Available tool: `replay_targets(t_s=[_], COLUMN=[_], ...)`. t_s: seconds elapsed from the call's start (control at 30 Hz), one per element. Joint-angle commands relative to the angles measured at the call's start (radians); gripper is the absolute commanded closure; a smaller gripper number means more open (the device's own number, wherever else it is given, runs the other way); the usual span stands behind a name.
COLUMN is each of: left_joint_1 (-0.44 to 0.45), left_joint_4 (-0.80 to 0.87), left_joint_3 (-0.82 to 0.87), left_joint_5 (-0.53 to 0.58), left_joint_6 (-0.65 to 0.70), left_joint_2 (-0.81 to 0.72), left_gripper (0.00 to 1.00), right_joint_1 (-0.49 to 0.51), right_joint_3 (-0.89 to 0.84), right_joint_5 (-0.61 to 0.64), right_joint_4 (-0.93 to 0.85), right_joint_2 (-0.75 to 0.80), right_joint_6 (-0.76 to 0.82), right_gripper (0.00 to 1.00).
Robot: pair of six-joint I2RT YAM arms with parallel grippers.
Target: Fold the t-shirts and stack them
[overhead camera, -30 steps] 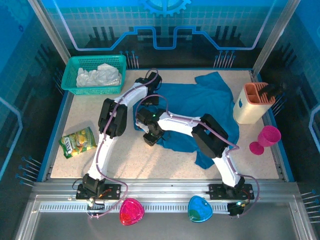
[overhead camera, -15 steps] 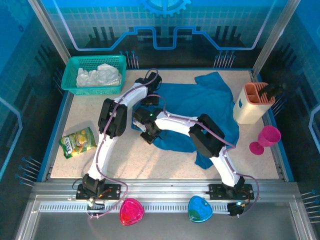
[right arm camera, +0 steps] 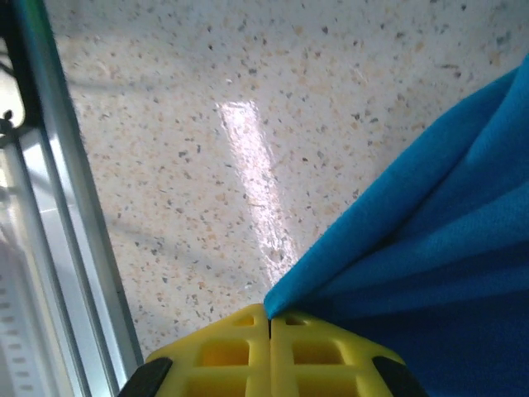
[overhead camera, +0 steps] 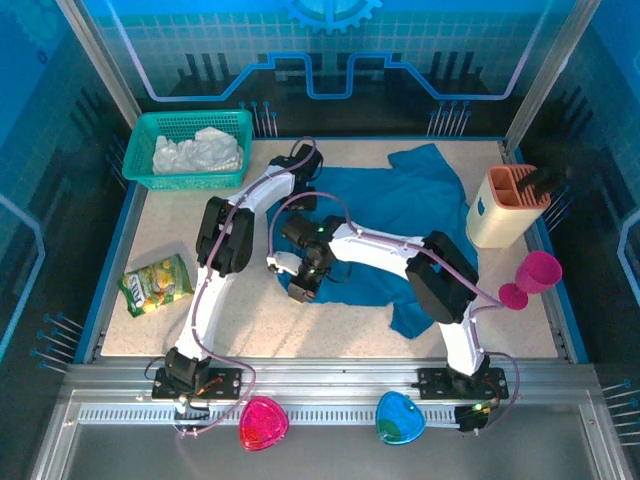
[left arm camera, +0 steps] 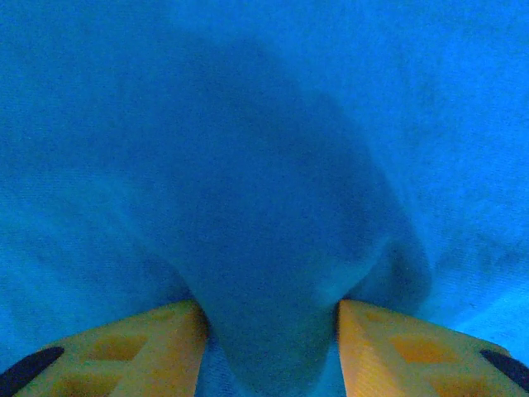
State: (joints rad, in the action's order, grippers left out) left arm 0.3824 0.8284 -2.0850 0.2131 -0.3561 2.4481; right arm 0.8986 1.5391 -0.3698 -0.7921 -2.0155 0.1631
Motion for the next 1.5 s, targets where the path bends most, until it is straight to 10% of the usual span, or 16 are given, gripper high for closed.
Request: replay_targets(t_s=[0.0, 0.37, 1.03, 1.23, 1.47], left_joint_1=[-0.013, -0.014, -0.014, -0.021, -0.033], left_joint_4=[0.002, -0.002, 0.021, 0.053, 0.065], left_joint_3=[0.042, 0.055, 0.09, 0.184, 0.247], left_joint_5=[0.009, 0.032, 0.094, 0.182, 0.194], left_joint_6=[0.025, 0.055, 0.067, 0.05, 0.055], left_joint_2=[0.041, 0.053, -0.004, -0.22, -0.374], left_gripper=[0.53, 0.53, 0.49, 0.42, 0.39], right_joint_1=[-0.035, -0.207, -0.192, -0.142, -0.095], right_joint_3=[0.008, -0.049, -0.028, -0.062, -0.069], right_joint_5=[-0.068, 0.066, 0.427, 0.299, -0.084], right_joint_4=[-0.015, 0.128, 0.065, 0.094, 0.091], right_joint_2=[-0.008, 0.02, -0.061, 0.064, 0.131], right_joint_6=[-0.036, -0.317, -0.532, -0.316, -0.145], right_gripper=[1.0, 1.0, 0.98, 0.74, 0.77])
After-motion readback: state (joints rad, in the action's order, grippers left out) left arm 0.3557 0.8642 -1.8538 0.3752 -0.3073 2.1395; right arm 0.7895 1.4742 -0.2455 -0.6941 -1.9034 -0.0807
